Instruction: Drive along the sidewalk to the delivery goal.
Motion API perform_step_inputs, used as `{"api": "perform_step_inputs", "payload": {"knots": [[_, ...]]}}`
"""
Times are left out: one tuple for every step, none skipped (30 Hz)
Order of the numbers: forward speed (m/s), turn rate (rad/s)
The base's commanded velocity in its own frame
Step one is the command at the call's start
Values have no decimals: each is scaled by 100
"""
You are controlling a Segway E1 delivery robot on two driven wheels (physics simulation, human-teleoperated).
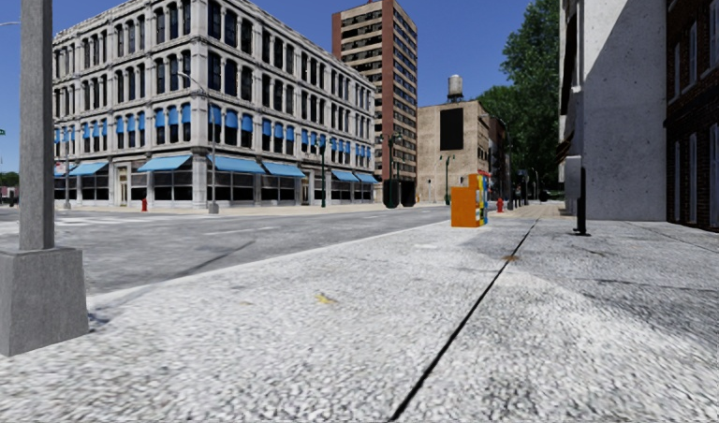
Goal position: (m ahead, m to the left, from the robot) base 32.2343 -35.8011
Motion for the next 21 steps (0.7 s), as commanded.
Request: {"api": "perform_step_inputs", "payload": {"knots": [[181, -42], [181, -42], [181, -42], [181, -42], [181, -42], [181, -42], [181, -42], [181, -42], [181, -42], [181, -42], [181, -42], [181, -42], [181, -42], [181, -42], [181, -42], [181, -42], [181, -42], [181, -42], [181, -42], [181, -42], [181, -42]]}}
